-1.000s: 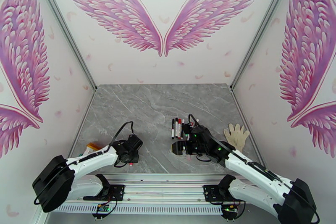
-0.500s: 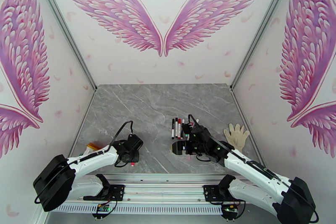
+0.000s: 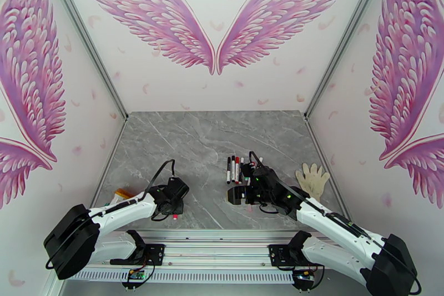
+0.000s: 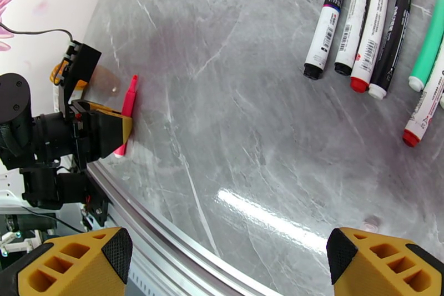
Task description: Open the pen caps
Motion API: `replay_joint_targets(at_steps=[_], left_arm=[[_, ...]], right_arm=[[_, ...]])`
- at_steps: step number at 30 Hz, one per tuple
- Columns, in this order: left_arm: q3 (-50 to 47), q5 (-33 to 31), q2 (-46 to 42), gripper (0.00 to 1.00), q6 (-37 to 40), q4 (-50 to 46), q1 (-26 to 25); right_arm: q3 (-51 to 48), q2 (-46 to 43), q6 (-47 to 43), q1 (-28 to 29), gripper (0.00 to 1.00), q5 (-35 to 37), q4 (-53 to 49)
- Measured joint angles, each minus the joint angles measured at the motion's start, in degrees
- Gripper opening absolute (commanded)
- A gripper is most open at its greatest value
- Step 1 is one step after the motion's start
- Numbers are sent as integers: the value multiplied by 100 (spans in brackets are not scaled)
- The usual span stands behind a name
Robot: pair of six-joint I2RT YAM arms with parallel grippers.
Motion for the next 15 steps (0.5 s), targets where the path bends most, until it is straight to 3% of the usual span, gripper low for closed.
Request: replay_joint_targets(at_steps=[8, 15], left_arm=[[245, 26, -341, 46, 4, -302, 0], [1069, 59, -673, 50, 68, -721, 4]], right_arm=[[0, -81, -9, 0, 99, 81, -125], [317, -295, -107, 0, 99, 190, -564]])
